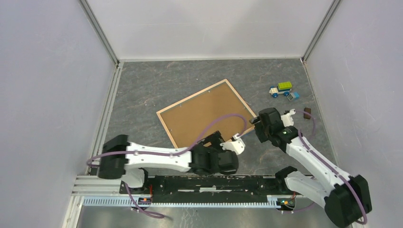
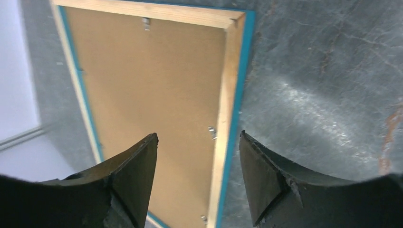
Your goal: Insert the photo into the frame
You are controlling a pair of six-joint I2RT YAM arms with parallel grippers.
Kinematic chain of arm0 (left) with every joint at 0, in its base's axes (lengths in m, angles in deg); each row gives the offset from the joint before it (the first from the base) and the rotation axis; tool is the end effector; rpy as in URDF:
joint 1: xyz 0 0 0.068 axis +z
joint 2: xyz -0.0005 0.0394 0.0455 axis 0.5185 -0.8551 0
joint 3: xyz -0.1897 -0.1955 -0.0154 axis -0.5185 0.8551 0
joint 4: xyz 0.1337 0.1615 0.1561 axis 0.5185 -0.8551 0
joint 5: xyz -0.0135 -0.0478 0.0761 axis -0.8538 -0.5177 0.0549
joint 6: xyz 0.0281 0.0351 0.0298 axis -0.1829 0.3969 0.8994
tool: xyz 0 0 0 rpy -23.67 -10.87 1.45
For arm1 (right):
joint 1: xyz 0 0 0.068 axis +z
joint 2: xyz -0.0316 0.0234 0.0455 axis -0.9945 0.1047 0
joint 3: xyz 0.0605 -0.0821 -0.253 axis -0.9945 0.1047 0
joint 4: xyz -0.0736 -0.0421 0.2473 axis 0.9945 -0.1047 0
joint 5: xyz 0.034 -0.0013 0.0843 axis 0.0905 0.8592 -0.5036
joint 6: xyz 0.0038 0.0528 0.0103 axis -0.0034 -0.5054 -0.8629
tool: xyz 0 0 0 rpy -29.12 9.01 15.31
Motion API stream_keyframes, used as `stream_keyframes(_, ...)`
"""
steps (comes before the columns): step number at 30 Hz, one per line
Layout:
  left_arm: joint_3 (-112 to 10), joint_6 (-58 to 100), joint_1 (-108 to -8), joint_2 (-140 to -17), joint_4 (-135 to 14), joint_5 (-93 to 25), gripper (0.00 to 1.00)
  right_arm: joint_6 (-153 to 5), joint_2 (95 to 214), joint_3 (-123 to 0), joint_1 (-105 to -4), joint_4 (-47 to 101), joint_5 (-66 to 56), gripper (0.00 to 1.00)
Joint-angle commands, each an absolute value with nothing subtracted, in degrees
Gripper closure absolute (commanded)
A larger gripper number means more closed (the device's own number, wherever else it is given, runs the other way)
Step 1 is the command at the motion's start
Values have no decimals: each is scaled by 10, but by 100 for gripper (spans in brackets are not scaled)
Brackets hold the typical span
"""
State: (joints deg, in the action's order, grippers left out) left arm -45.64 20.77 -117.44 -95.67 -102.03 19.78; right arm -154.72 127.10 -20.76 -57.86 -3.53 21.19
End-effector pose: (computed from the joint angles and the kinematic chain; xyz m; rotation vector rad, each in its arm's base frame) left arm 0.0465 -0.3166 0.2359 1.1982 1.9304 0.2454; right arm 0.1701 0.0709 0.2215 1.3767 2.0336 0.5289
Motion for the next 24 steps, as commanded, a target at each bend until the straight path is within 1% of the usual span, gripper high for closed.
stream_keyframes(1, -404, 164, -1151, -856, -972, 88, 2, -1497, 1346, -238, -577, -33, 197, 30)
stream_keyframes(5, -369, 157, -1123, -800, -950, 59, 1, -1470, 1440, -311, -578, -101, 172, 31)
stream_keyframes(7, -354, 153, -1115, -785, -936, 53, 0, -1449, 1482, -339, -578, -110, 156, 35)
stream_keyframes(9, -342, 148, -1108, -778, -926, 46, 0, -1447, 1514, -353, -578, -111, 150, 36)
stream_keyframes(12, -328, 140, -1108, -779, -919, 47, 0, -1459, 1542, -353, -579, -96, 135, 36)
stream_keyframes(15, -321, 135, -1109, -782, -911, 45, 0, -1472, 1562, -353, -579, -101, 124, 43)
stream_keyframes(19, -314, 139, -1109, -781, -904, 46, 0, -1490, 1567, -349, -579, -116, 137, 47)
stream_keyframes(21, -312, 145, -1109, -782, -899, 48, 0, -1507, 1568, -339, -579, -119, 142, 52)
stream_keyframes(22, -312, 149, -1108, -785, -896, 49, 0, -1517, 1568, -334, -580, -118, 144, 56)
stream_keyframes(24, -312, 157, -1109, -795, -889, 50, 0, -1534, 1570, -323, -579, -110, 145, 68)
